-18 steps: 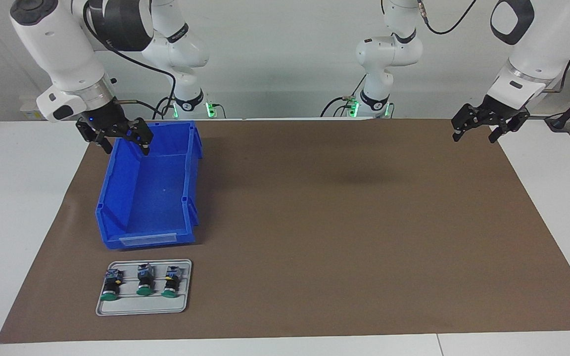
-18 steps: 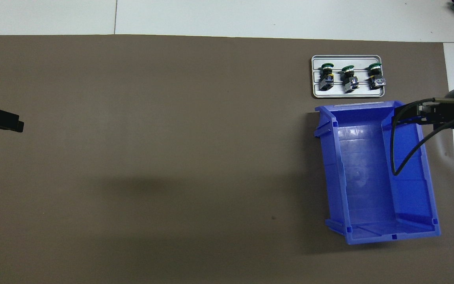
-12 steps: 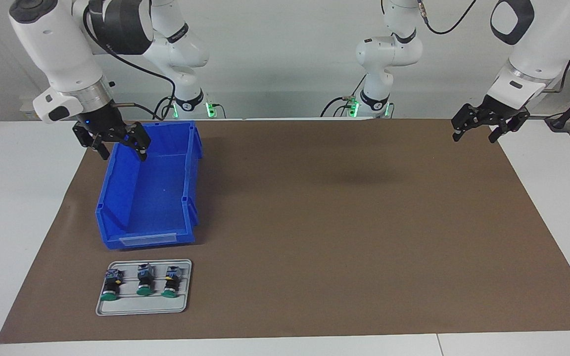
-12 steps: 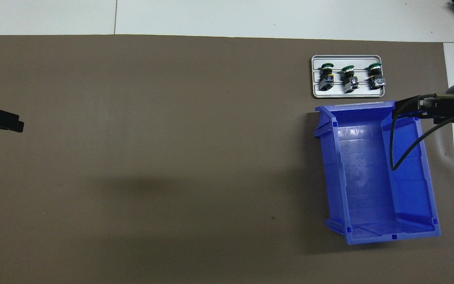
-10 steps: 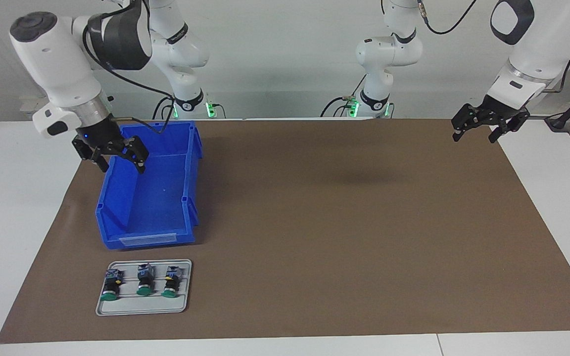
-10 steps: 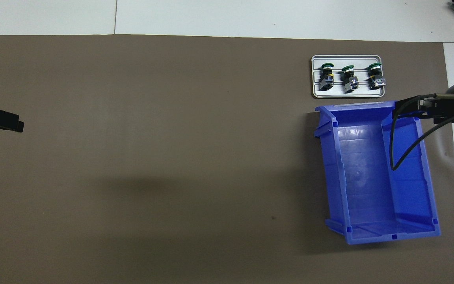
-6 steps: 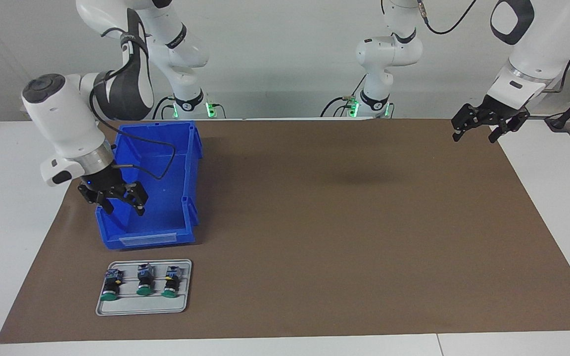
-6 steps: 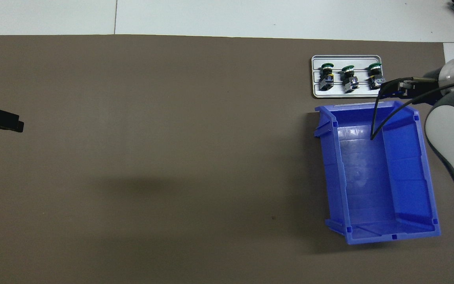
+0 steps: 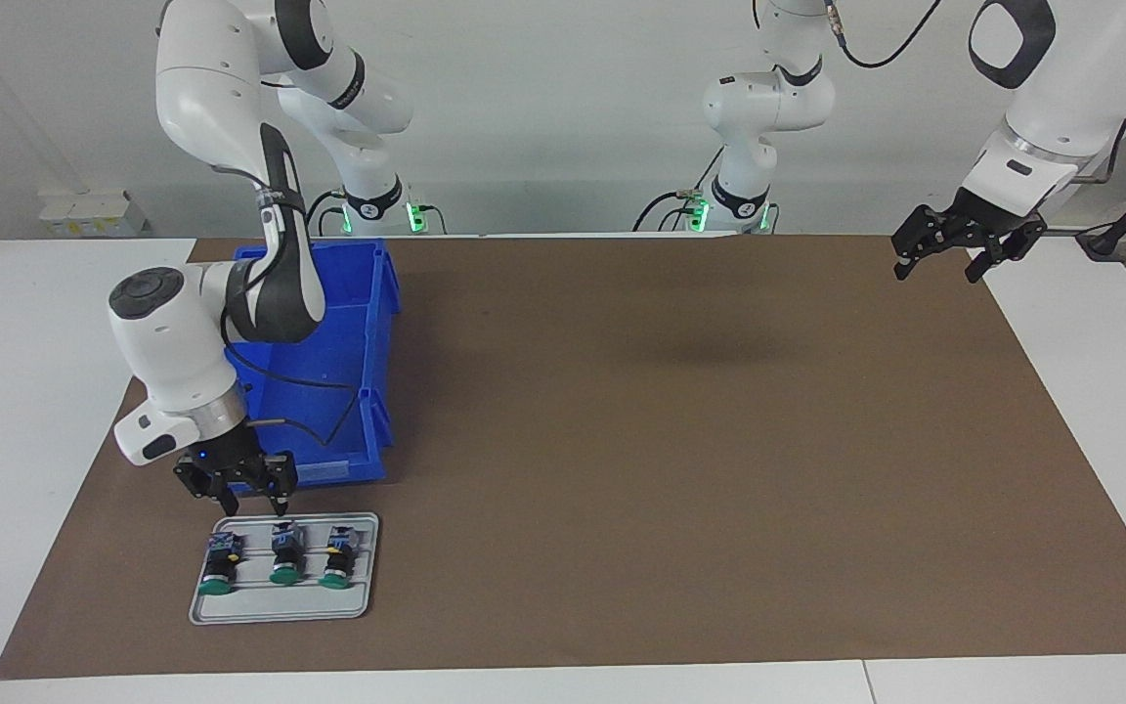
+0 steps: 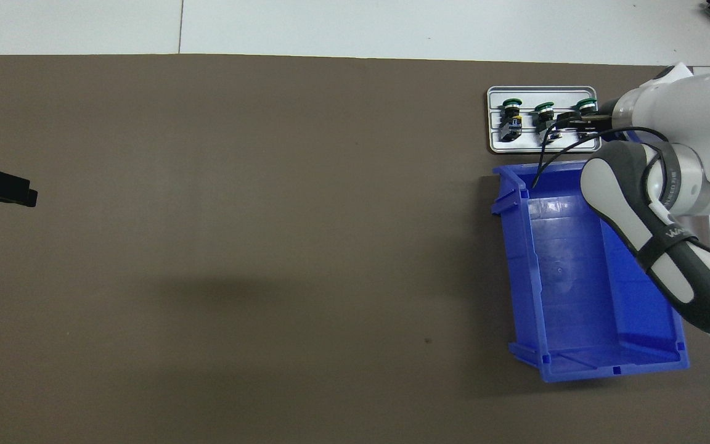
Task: Place and press button with both arms
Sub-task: 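Grasp one black-and-green part on the metal tray with the right gripper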
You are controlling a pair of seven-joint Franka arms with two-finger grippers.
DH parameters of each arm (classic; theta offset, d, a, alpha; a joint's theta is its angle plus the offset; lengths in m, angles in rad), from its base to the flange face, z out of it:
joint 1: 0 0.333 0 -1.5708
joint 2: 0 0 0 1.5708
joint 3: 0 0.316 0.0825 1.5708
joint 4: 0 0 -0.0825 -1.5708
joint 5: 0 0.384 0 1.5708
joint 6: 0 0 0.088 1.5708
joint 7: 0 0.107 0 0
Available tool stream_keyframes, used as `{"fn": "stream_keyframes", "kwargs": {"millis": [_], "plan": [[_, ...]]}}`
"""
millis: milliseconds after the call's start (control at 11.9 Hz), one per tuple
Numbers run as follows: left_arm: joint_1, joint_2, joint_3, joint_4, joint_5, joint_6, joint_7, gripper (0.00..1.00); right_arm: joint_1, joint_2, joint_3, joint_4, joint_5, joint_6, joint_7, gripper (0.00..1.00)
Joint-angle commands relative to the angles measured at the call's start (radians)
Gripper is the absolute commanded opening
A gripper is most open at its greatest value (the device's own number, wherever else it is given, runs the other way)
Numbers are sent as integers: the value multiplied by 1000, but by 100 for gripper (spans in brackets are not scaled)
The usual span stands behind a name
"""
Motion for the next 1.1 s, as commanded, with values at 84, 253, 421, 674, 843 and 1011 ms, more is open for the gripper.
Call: {"fn": "stream_keyframes", "kwargs": {"millis": [84, 253, 421, 674, 843, 1011], "plan": [[7, -27, -8, -32, 18, 14, -10, 100, -3, 75, 8, 69, -10, 23, -37, 70], [7, -27, -8, -31, 16, 14, -10, 100, 4, 86, 10, 74, -4, 38, -37, 72], [7, -27, -8, -32, 18, 14, -10, 100, 4, 96, 10, 74, -7, 40, -40, 76], [7, -27, -8, -32, 16, 14, -10, 100, 5, 110, 10, 64, -2, 75, -77, 76], [7, -27, -8, -32, 16, 14, -10, 100, 7, 115, 10, 62, -2, 78, -77, 76], [7, -27, -8, -32, 18, 14, -10, 100, 7, 124, 10, 59, -9, 100, -77, 76]]}}
